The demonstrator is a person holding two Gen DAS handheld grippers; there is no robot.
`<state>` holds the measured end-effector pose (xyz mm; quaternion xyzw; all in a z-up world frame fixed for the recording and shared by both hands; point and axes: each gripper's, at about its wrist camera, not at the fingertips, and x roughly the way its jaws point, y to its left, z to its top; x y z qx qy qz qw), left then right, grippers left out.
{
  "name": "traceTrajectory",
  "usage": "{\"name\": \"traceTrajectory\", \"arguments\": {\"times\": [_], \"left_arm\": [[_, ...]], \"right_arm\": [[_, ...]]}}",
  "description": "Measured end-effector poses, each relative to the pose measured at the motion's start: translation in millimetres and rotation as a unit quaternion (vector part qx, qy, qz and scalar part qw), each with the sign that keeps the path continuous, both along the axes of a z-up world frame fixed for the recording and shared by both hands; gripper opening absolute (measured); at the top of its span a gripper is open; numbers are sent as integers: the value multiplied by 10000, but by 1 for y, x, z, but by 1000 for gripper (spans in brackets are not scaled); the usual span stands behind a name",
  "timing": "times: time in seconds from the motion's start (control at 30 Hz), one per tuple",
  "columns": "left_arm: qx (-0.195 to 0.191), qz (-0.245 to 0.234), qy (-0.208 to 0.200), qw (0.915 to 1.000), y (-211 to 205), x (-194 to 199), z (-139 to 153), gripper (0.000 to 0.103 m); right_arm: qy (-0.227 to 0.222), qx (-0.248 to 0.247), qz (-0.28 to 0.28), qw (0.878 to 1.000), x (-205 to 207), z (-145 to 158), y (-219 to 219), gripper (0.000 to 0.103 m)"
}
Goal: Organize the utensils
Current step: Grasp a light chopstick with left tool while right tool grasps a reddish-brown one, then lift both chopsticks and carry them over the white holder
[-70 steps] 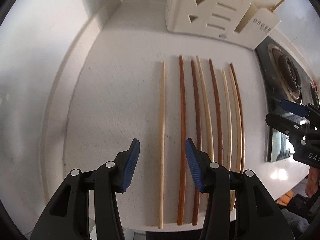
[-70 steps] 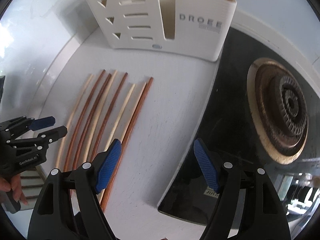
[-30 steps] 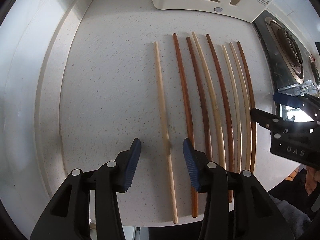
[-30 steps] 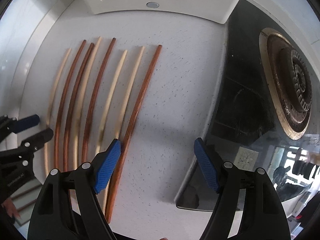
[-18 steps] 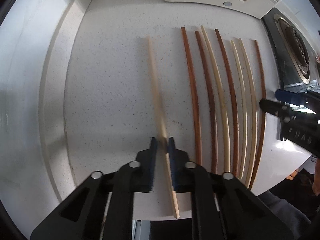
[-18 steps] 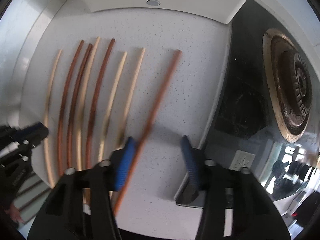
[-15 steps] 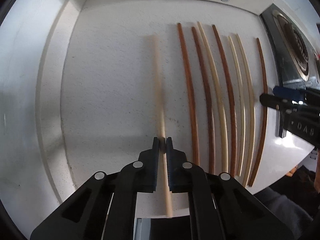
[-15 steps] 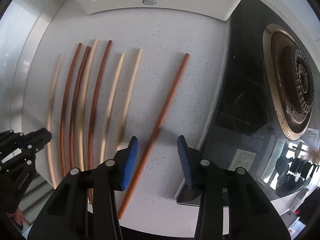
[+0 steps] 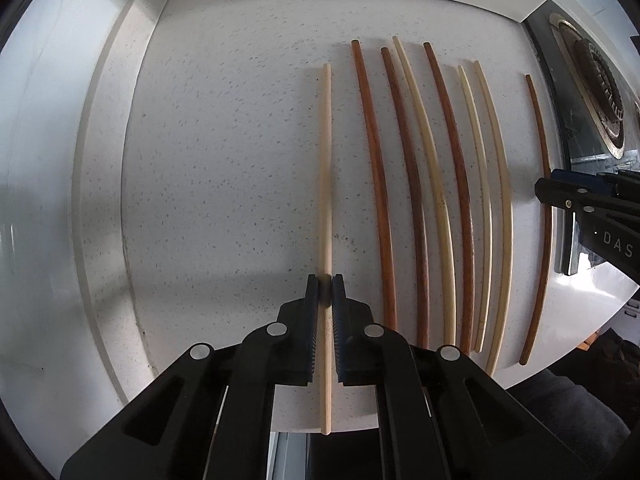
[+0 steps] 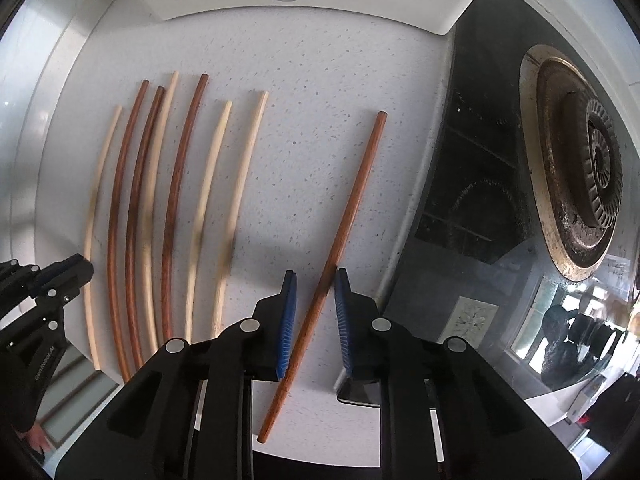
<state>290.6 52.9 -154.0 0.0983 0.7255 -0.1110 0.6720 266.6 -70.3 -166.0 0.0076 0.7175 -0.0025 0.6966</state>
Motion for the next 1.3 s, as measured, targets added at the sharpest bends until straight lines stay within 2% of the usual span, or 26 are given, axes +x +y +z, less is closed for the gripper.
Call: {"name": "traceTrajectory", "arguments": {"times": [0.07, 0.43, 0.6, 0.73, 0.9, 0.97, 1.07, 1.3], "left_arm": [[10, 9, -3, 10000, 1, -2, 2, 6], [-218, 286, -11, 9994, 14, -2, 1, 6], [-146, 355, -128, 9992, 16, -5, 4, 6], [-251, 465, -249, 9983, 18, -8, 19, 6], [-292, 703, -515, 9958, 26, -10, 37, 6], [-520, 777, -722, 9930, 26, -13, 48, 6], [-601, 922, -1043, 9884, 28, -17, 60, 6], [-509, 1142, -1532, 9802, 18, -30, 85, 6]], "right_arm": [[42, 1, -34, 10000, 0, -3, 8, 11], [159, 248, -219, 9993, 3, -10, -2, 7], [15, 126, 57, 9999, 2, -9, 0, 7], [-85, 295, 245, 9992, -4, -4, 3, 6], [-316, 572, 453, 9968, -7, 4, 0, 7], [-420, 655, 577, 9953, -9, 9, -3, 7], [-642, 691, 832, 9921, -12, 14, -2, 6], [-1198, 856, 1177, 9821, -13, 37, -16, 7]]}}
